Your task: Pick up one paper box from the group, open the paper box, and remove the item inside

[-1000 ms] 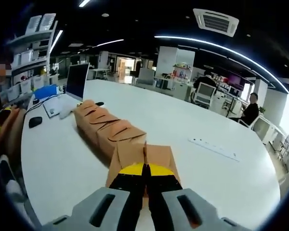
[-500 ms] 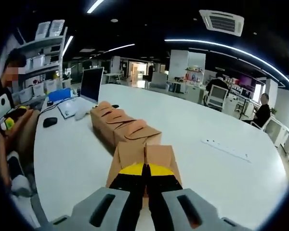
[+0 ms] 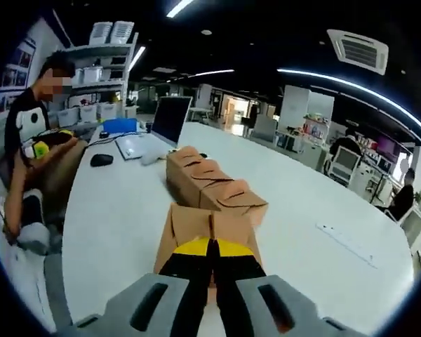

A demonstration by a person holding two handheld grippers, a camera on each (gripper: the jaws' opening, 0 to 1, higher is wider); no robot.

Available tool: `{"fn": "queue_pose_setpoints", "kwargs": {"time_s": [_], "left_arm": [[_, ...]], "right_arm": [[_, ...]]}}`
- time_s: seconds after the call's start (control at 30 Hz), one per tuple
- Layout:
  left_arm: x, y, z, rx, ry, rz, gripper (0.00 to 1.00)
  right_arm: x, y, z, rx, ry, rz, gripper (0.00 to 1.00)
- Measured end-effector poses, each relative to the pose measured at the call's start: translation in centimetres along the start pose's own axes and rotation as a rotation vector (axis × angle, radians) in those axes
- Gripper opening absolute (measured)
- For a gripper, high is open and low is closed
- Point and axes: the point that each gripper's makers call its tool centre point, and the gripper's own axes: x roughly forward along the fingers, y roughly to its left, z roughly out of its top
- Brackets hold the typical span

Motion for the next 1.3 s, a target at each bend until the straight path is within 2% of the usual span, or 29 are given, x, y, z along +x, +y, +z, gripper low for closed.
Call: {"fn": "queue_pose_setpoints", "kwargs": {"time_s": [0.33, 0.63, 1.0, 1.3], "left_arm": [[0.0, 0.0, 0.0, 0.001, -0.003, -0.001, 0.41], [0.1, -0.2, -0.6, 0.028, 0.019, -0.011, 0.4], [0.0, -0.4, -0.7, 0.028, 0.022, -0.021, 0.4], [-0.1, -0.5, -0.9, 0.031, 0.028, -0.026, 0.4]], "right_arm": [[0.5, 1.6, 1.3, -0.061, -0.033, 0.101, 0.03], [0.4, 4.5, 2.2, -0.188, -0.071, 0.213, 0.03], [0.3, 7.7, 2.4, -0.209, -0.1, 0.329, 0.03], [0.0, 9.3, 1.9, -0.279, -0.1, 0.403, 0.03]]}}
